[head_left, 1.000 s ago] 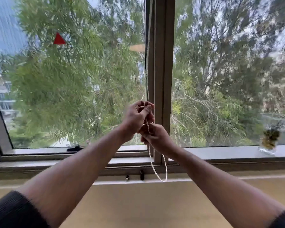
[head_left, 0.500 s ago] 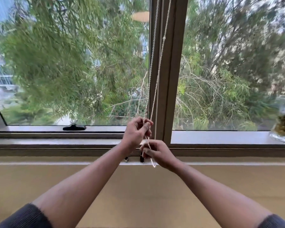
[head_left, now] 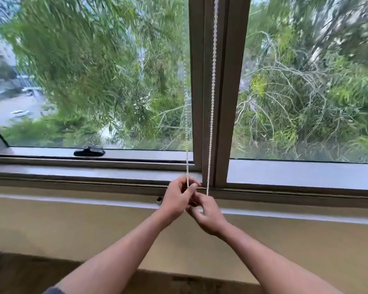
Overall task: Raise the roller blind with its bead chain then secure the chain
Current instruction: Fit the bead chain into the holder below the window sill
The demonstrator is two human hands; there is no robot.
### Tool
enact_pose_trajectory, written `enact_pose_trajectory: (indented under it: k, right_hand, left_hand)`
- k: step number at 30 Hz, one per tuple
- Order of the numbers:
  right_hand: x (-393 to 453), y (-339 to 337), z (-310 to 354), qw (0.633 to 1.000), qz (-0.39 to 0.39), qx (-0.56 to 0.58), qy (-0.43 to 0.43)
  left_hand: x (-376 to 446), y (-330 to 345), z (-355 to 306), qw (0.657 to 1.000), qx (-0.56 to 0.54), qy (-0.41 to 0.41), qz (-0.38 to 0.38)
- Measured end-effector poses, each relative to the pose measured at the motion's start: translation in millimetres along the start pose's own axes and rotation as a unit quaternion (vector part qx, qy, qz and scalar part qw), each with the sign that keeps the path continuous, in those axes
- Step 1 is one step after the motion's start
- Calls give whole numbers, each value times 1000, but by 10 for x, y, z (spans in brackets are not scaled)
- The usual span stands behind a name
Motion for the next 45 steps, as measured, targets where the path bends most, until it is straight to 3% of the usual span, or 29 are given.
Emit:
enact_pose_trajectory:
  k: [4, 9, 13, 18, 24, 29, 32, 39, 45]
  right_hand:
    - [30, 53, -154, 994, 13, -74, -73]
    - [-79, 123, -440, 972, 34, -161, -171]
    - [-99, 149, -603, 953, 21, -208, -217]
    - [-120, 105, -692, 961, -54, -153, -224]
    - [-146, 214, -838, 980, -88, -116, -133]
    - [13, 293, -886, 993, -91, -74, -3]
    - [138, 369, -900, 991, -83, -50, 93]
    - [319, 642, -905, 973, -60, -114, 191]
    - [427, 780, -799, 949, -120, -207, 207]
  left_hand:
    - [53, 102, 94, 998, 48, 10, -31]
    - [9, 122, 169, 990, 127, 57, 7]
    - [-43, 154, 212, 983, 159, 87, -17]
    - [6, 122, 264, 989, 120, 78, -39]
    - [-109, -96, 555, 986, 163, 23, -16]
    - [-33, -258, 658, 993, 46, -63, -87]
    - [-2, -323, 673, 992, 21, -81, -91]
    - [18, -444, 742, 990, -27, -101, -98]
    - [43, -531, 721, 987, -48, -115, -99]
Point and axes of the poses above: each hand's wrist, its own x-axis towards the middle knuckle, its own y-axis out of the palm, z = x × y, the point moved 1 cm from there along x, towards the middle knuckle
